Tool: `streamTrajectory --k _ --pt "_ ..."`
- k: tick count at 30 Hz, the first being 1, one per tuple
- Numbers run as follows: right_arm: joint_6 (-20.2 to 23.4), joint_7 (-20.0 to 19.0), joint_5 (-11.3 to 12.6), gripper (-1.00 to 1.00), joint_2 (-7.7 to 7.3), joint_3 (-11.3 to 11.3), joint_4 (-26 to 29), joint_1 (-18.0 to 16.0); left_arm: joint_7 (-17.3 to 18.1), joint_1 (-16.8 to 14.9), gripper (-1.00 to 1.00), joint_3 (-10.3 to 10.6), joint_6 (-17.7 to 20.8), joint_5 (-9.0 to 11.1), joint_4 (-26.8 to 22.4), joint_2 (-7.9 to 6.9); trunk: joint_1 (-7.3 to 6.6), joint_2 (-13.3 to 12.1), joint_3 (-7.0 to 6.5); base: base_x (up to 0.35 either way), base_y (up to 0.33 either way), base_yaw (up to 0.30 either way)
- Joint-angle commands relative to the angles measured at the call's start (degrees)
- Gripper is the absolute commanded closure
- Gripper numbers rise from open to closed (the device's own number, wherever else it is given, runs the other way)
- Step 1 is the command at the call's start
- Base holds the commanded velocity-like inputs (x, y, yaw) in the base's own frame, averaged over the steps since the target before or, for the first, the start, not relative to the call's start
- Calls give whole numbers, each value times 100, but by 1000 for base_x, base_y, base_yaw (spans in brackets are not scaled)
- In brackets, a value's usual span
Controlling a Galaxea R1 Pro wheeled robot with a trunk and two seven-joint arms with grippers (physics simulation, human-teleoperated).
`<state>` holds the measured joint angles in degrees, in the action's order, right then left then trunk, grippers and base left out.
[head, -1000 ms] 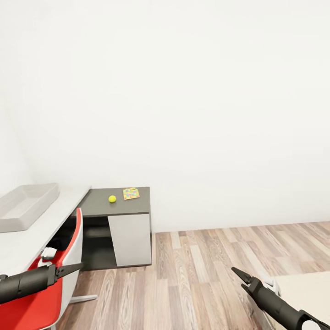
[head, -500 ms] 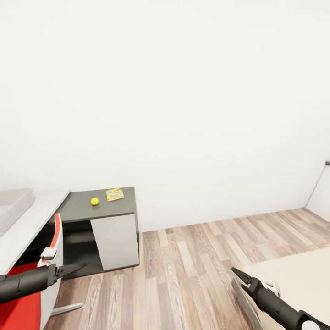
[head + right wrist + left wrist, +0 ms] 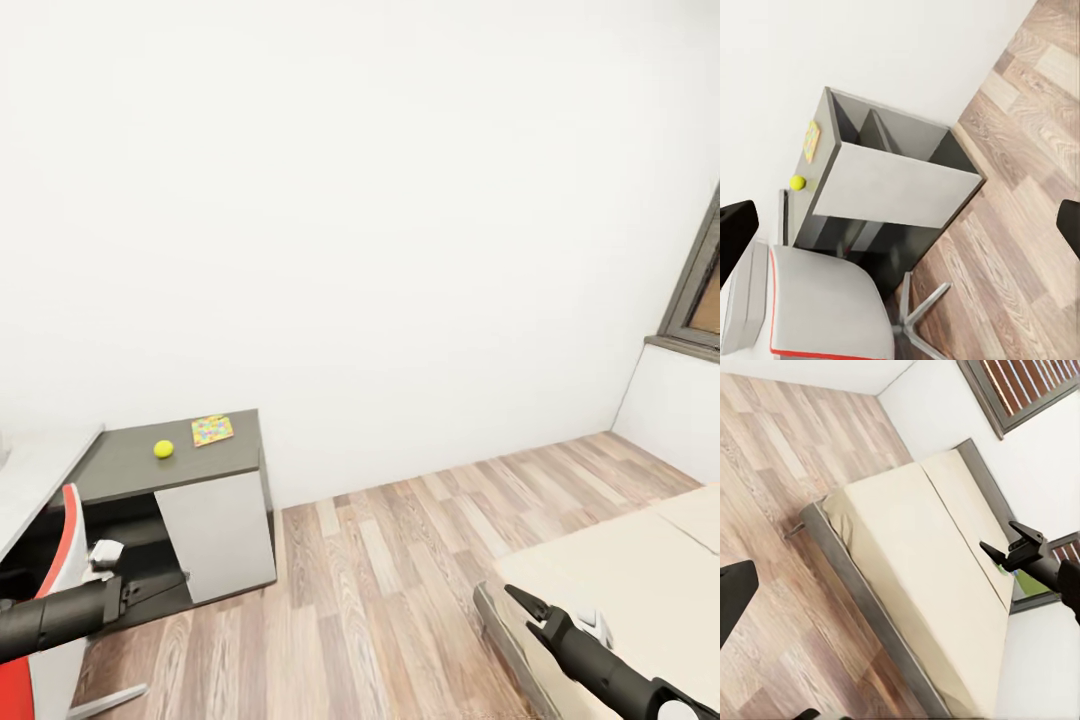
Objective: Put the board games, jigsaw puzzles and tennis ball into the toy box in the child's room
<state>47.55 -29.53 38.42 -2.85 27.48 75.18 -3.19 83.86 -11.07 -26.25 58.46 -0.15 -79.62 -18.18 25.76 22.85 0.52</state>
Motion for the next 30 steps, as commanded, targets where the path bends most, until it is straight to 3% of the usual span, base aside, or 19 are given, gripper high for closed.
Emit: streamTrajectory --k 1,30 --pt "37 -18 -1 -100 2 10 -2 -6 22 -1 -100 -3 60 -3 -1 -1 3 7 10 0 0 -247" --pt "33 -6 -1 -100 3 5 -7 -6 12 -1 -100 -3 51 -3 -1 16 3 7 138 0 0 -247"
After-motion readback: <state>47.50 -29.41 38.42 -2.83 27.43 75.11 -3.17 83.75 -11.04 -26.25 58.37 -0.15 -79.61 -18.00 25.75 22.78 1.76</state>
